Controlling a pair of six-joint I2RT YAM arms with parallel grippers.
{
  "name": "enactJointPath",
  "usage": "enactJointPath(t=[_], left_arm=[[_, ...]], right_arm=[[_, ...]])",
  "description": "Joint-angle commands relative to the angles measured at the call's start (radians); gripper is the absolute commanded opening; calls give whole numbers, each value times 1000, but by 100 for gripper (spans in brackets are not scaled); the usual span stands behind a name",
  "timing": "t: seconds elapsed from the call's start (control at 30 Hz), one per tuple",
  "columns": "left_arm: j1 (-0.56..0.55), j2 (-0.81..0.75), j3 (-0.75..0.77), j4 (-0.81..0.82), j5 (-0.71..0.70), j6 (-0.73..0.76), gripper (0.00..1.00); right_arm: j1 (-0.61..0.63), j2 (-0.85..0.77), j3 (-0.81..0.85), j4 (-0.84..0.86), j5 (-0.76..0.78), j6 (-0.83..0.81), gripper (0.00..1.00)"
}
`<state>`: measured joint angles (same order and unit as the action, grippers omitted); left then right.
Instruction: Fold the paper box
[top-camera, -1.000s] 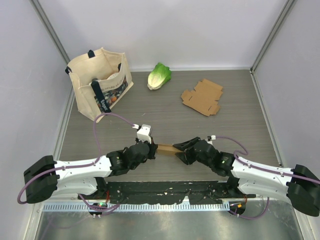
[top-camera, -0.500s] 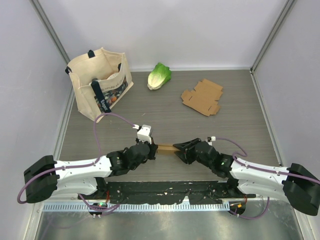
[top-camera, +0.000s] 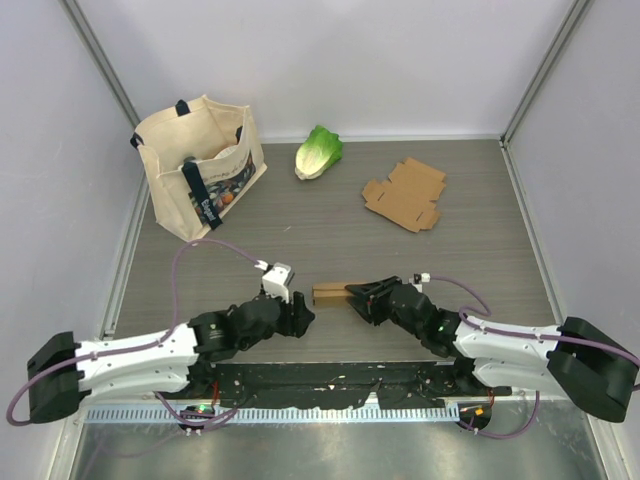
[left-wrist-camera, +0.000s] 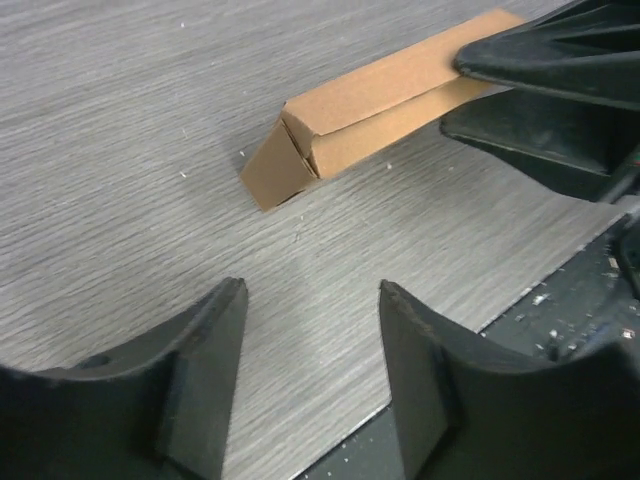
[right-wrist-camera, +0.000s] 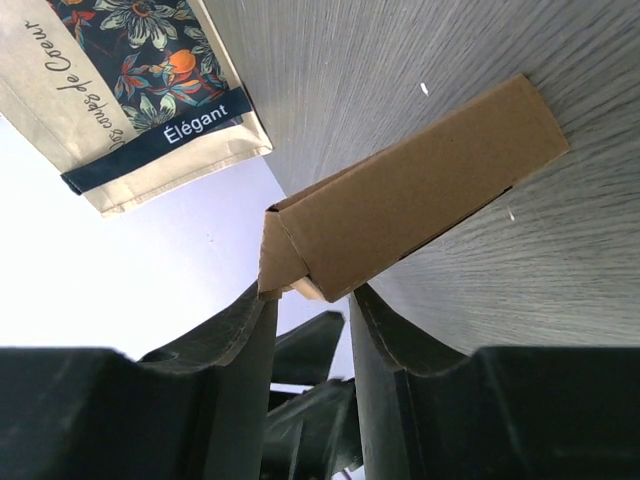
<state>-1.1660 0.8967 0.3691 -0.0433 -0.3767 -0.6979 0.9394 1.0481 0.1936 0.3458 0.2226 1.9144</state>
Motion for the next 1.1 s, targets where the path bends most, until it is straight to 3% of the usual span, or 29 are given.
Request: enactJointPath(t=[0.0, 0.2, 0.37, 0.5, 0.63, 0.8, 0.9, 1.07], left_arm=[[2, -148, 30, -81, 22, -5, 62], [118, -144, 165, -164, 70, -51, 69], [291, 8, 217, -20, 330, -77, 49], [316, 141, 254, 37, 372, -55, 37], [321, 226, 231, 172, 450, -69, 22], [319, 266, 188, 238, 453, -83, 13], [319, 297, 169, 232, 441, -97, 9], [319, 349, 111, 240, 426, -120, 4]], right_arm=[[-14, 58, -51, -105, 41, -20, 38], [-16, 98, -60, -70, 24, -32, 32], [-16, 96, -68, -73, 32, -41, 29], [-14, 84, -74, -82, 38, -48, 17], [-17, 66, -72, -96, 47, -64, 17], [-19, 29, -71, -120, 61, -97, 16], [-21, -14, -60, -146, 81, -164, 18], [-59, -138, -45, -192, 90, -415, 42]])
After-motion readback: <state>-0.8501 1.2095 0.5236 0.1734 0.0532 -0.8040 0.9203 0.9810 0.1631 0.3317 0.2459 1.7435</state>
